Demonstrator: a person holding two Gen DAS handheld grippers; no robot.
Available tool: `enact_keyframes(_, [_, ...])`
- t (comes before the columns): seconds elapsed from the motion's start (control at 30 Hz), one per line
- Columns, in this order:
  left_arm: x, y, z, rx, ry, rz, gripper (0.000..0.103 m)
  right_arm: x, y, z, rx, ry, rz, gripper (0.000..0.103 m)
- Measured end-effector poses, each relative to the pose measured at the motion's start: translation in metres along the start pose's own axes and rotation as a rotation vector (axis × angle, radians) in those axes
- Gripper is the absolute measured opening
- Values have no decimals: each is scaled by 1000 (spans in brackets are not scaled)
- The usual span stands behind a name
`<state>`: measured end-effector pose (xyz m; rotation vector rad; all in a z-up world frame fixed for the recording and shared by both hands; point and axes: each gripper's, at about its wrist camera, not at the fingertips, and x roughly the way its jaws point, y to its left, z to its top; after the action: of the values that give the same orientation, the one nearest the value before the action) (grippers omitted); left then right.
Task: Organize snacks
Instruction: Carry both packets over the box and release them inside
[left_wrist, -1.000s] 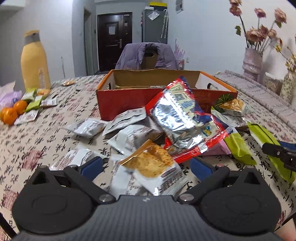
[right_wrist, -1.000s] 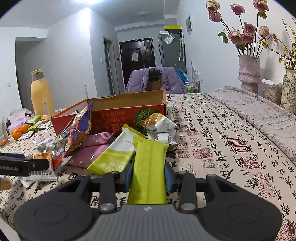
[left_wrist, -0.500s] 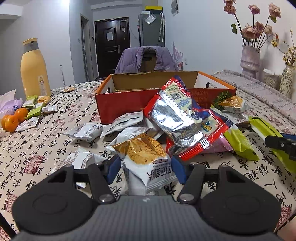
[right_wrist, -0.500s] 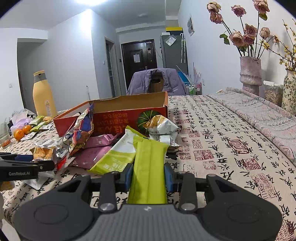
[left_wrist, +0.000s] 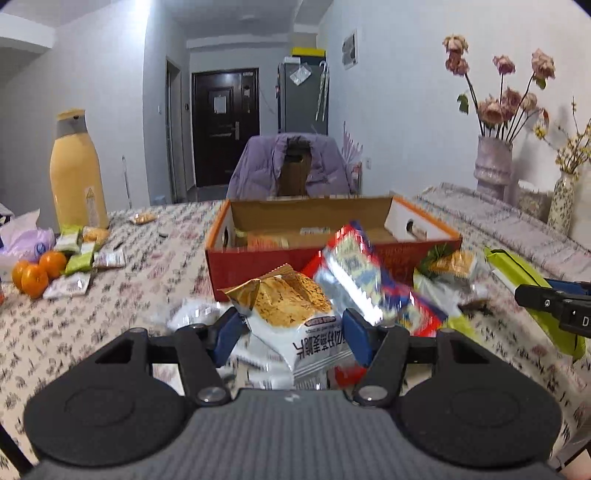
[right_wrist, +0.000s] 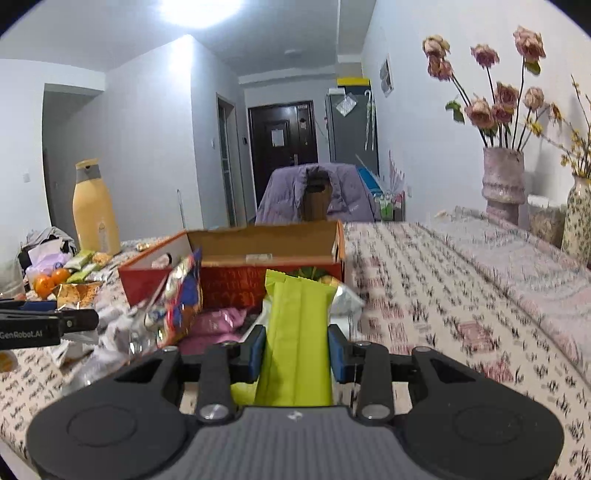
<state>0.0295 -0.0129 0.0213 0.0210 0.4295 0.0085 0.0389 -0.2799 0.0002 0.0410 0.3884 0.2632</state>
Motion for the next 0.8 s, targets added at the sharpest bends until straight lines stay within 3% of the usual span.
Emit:
enact_keyframes(0.4, [33,11,64,-10,-61,-9,61,36,9,55,-50,-74,6,34])
enact_keyframes(0.8, [104,23,118,-39,-51,13,62,114,15,118,-47,-68,30,34])
